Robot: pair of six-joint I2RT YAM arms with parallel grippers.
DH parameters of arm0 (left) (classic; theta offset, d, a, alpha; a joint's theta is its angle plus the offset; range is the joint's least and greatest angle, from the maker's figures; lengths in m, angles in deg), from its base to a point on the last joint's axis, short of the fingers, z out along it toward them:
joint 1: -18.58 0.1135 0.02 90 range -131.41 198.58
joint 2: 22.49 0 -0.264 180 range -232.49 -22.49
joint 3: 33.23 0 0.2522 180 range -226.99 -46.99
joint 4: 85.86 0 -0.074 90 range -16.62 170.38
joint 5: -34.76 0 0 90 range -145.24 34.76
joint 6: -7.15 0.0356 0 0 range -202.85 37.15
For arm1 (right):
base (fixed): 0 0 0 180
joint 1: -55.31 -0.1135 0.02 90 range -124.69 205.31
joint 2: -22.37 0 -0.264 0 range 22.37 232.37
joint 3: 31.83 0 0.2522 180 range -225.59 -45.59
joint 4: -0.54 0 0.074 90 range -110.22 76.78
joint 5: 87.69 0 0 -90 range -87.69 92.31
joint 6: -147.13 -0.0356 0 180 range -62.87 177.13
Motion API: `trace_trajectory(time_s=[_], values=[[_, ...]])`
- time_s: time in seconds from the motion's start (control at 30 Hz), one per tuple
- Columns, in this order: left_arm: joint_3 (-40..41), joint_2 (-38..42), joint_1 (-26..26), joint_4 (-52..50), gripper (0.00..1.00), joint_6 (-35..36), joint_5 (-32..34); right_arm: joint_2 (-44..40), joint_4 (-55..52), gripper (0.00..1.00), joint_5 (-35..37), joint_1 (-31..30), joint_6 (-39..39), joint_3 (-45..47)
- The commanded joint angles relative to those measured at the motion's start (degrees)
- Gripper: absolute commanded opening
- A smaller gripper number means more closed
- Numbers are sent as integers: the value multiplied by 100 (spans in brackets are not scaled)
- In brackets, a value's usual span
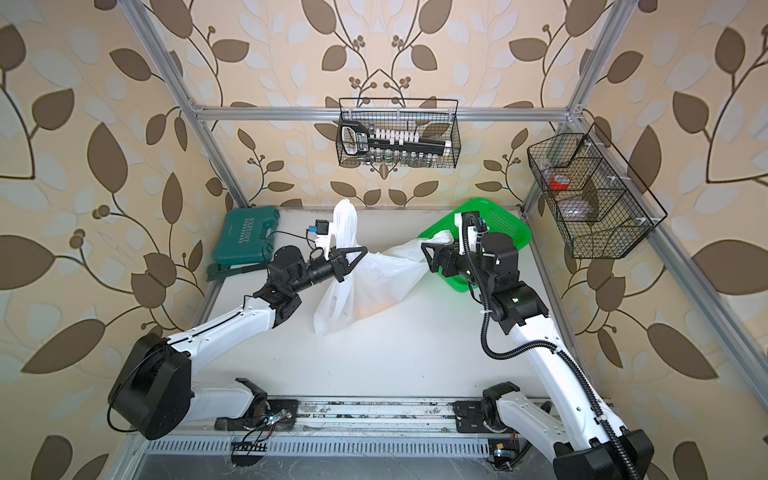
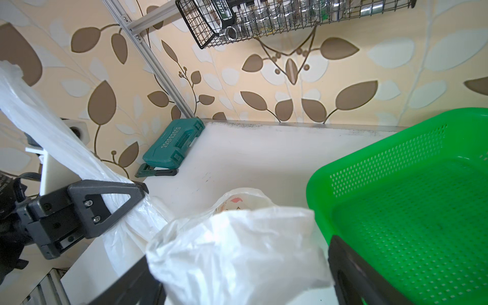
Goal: Place the pears into plastic bags & tie knots
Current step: Tie the plastic bag at the center of the board.
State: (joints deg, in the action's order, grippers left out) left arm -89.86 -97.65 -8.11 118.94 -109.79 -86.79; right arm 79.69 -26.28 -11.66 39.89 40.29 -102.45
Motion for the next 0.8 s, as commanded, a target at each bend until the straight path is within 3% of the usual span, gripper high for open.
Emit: trace_trajectory(time_s=[0.0, 0.07, 0.13, 0.17, 0.27, 0.3, 0.57, 0.77], values=[[-112, 203, -37, 143, 0, 167, -176, 105, 318, 90, -114, -22, 2, -103], [-111, 195, -37, 153, 0, 154, -183, 203, 375, 87, -165, -25, -33, -161], [-115, 185, -37, 166, 0, 138, -194, 316, 436, 74, -264, -22, -57, -232], [-108, 185, -37, 169, 0, 132, -194, 352, 451, 61, -281, -23, -69, -260], [-96, 200, -37, 178, 0, 97, -190, 385, 486, 6, -307, -22, -159, -447], [-78, 243, -18, 174, 0, 93, -163, 358, 413, 0, -307, -24, -205, -566], [11, 380, 841, 402, 0, -218, -551, -223, -636, 0, 169, -126, -936, -1423], [-396, 0, 1000, 219, 0, -35, -987, -195, -1597, 0, 970, -705, -1351, -1401]])
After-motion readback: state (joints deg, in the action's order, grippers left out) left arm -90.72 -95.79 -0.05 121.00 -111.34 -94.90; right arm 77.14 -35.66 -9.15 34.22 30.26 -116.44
